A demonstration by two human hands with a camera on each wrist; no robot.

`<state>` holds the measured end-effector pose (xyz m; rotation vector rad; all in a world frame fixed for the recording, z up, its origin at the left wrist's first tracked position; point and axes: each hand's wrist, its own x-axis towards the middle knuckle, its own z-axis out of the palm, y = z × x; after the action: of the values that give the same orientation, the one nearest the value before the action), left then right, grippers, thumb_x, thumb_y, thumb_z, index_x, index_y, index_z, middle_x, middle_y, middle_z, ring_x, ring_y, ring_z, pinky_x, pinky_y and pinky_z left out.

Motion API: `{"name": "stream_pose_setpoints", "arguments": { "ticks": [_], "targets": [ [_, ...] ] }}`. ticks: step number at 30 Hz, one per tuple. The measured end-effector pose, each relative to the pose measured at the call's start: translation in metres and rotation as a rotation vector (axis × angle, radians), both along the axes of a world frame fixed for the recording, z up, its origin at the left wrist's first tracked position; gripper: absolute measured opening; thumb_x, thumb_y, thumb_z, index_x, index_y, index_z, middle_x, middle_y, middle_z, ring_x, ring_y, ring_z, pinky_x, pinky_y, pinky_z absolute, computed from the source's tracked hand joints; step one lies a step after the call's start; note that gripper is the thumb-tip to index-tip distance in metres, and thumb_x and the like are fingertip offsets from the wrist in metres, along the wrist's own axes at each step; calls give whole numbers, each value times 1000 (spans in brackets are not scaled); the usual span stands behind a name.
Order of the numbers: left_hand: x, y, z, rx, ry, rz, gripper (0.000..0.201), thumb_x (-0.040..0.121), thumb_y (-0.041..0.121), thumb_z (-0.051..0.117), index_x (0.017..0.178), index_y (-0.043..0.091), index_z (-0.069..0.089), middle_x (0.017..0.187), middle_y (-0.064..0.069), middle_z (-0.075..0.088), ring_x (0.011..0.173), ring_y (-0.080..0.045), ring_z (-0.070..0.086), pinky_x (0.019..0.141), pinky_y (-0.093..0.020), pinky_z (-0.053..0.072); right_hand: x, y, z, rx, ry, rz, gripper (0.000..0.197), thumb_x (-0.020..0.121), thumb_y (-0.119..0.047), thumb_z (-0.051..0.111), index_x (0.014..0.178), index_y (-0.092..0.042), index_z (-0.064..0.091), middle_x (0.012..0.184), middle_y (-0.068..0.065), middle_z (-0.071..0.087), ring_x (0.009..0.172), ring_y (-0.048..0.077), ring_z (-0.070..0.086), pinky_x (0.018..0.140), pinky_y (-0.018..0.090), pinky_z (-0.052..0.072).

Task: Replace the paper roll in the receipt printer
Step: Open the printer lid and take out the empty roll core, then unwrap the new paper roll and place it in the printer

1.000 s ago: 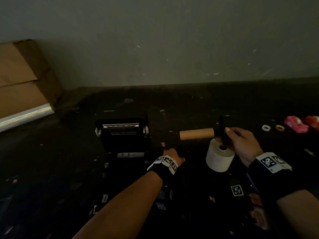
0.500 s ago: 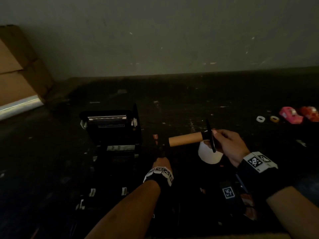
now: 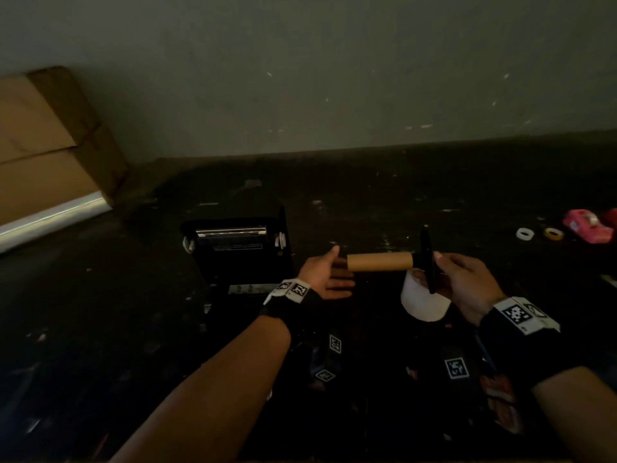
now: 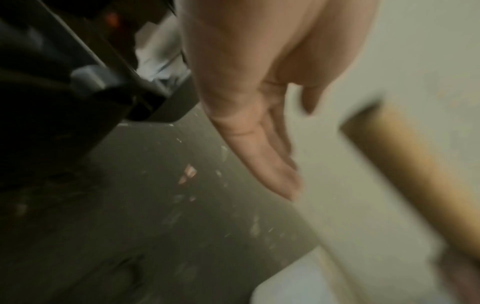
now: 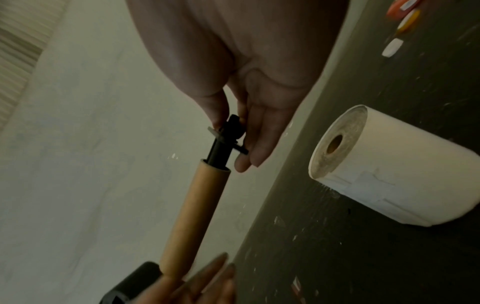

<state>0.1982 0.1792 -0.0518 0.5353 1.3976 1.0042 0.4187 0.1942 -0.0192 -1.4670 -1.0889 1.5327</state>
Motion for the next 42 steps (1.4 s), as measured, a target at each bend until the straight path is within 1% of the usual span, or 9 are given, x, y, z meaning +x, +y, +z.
{"name": "stream_pose_setpoints", "arguments": {
  "ticks": [3,9,14,23,27,30,33,39,42],
  "targets": [
    [-7,-5,13,62,-19,-125,31,86,46,59,96,16,60,89,-12,67,80,-23,66,73,-37,57,4,1,1,-23,19,-10,26,95,-21,44,103,-4,63,107,20,67,99,25,65,95,40,49],
    [-5,-7,9,158,-35,-217,18,86,16,65,103,13,62,90,-7,65,73,-14,64,63,-23,58,10,-4,-1,-39,56,-40,26,96,-20,41,108,-4,59,96,14,66,87,19,64,76,31,50],
    [-12,-5,5,186,-91,-40,27,88,18,62,113,8,60,89,-7,62,75,-16,62,66,-26,56,35,-4,-2,-47,25,-109,27,96,-23,41,106,-7,60,96,12,67,92,21,63,87,37,48],
    [-7,7,-16,37,-32,206,24,92,20,55,112,8,54,82,-7,57,70,-15,57,60,-26,49,74,-7,-26,-91,-22,-125,23,95,-18,43,93,-6,62,67,10,74,75,21,65,69,35,49],
    [18,2,-42,-56,37,146,10,93,20,53,92,10,52,73,-6,52,61,-15,53,54,-25,47,67,-3,-56,-162,-175,41,25,93,-16,49,105,0,63,101,22,67,98,36,62,96,50,45],
    [32,-7,-61,-129,132,88,13,93,18,51,83,10,51,73,-6,53,58,-13,53,49,-23,46,63,-1,-76,-220,-240,128,23,94,-12,45,100,1,63,93,21,65,88,33,61,82,43,48],
    [41,-16,-72,-182,201,3,21,93,16,50,110,5,53,84,-8,56,58,-14,53,48,-22,46,58,-1,-96,-260,-298,162,25,93,-13,47,103,4,63,92,20,66,89,34,61,90,48,46],
    [47,-29,-84,-195,486,-271,41,87,18,56,125,5,48,122,-17,57,105,-32,63,95,-40,52,49,-3,-116,-203,-589,328,28,94,-29,44,107,-14,65,129,10,59,117,27,53,114,46,24],
    [48,-34,-91,-143,765,-402,36,90,19,52,124,5,52,126,-17,57,113,-33,58,92,-33,49,54,2,-121,-194,-865,475,39,97,-38,30,121,-24,59,140,3,50,134,24,37,116,39,8]
  ]
}}
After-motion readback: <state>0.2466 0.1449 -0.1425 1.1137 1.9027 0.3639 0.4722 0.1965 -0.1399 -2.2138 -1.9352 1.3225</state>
